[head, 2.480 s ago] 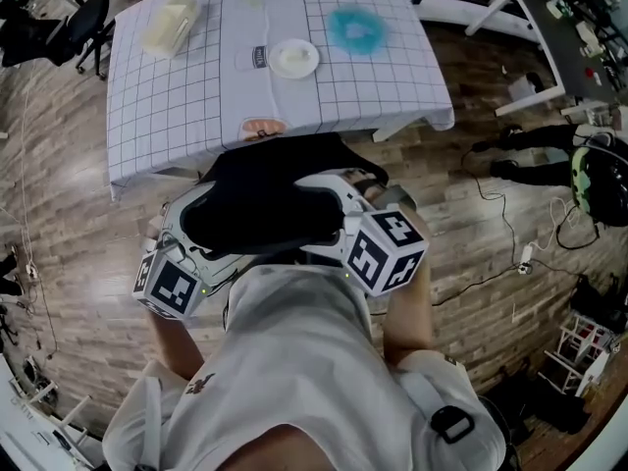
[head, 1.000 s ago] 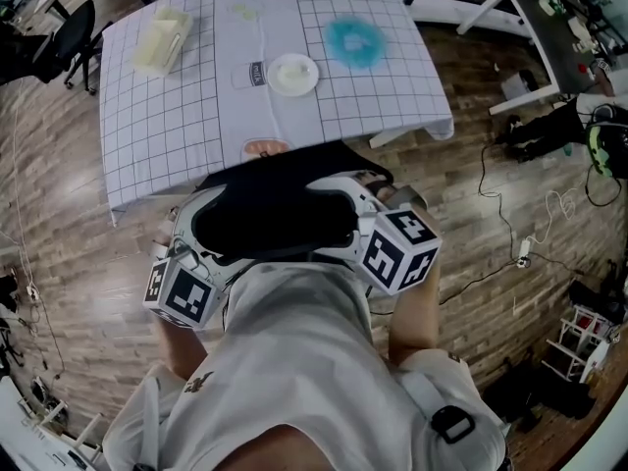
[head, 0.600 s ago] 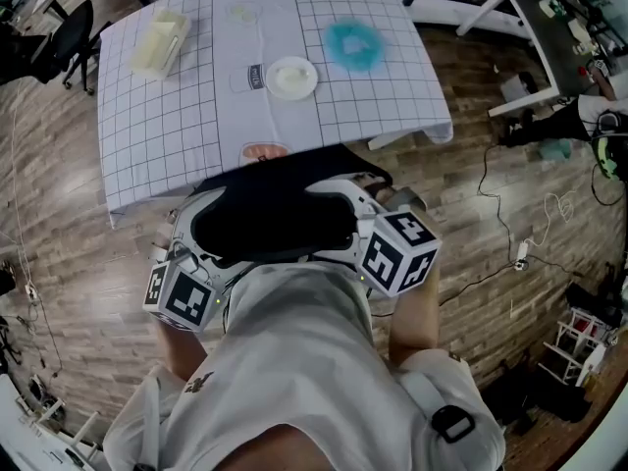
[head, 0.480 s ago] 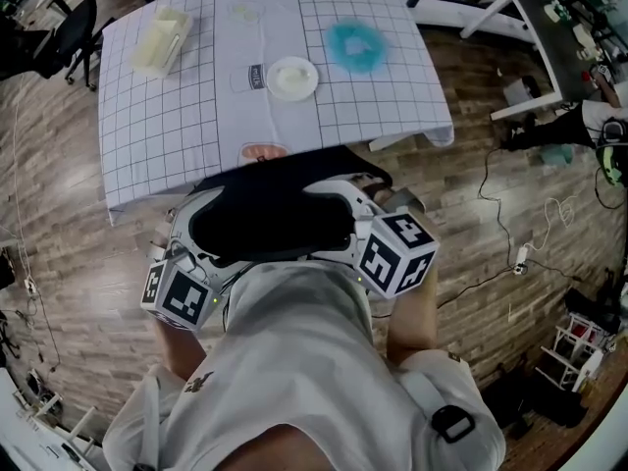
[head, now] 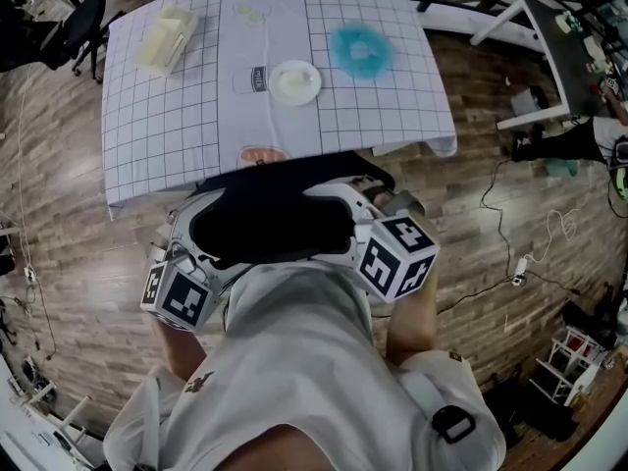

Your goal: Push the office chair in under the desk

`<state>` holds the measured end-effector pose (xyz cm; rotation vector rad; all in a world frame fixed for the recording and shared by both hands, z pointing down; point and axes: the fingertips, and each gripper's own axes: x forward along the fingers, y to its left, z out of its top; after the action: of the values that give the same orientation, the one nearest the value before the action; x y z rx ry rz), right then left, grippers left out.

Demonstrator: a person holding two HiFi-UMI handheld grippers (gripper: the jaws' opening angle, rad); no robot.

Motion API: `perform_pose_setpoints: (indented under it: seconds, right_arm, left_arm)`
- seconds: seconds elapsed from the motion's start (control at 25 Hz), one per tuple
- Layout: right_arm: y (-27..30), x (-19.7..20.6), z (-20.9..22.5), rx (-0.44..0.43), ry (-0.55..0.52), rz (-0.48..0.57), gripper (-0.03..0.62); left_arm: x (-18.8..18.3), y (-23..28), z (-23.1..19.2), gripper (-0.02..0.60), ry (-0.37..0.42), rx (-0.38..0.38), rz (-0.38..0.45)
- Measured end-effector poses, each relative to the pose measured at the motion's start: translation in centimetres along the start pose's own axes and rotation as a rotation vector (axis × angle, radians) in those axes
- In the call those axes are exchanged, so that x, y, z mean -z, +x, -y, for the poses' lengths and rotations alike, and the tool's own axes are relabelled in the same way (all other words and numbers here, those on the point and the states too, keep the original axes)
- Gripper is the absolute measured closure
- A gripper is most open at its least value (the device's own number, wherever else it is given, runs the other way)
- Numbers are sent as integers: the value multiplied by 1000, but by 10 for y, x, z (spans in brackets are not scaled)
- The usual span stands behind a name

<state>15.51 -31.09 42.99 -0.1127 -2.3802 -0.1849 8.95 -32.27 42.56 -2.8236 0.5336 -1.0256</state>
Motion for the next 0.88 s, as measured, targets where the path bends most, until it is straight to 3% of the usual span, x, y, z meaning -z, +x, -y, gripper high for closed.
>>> perform_pose_setpoints:
  seconds: [0.88]
  right_arm:
    - [-10,10,3,-63,-43,40,210]
  left_arm:
    - [-12,14,-4,112,-29,-25,0]
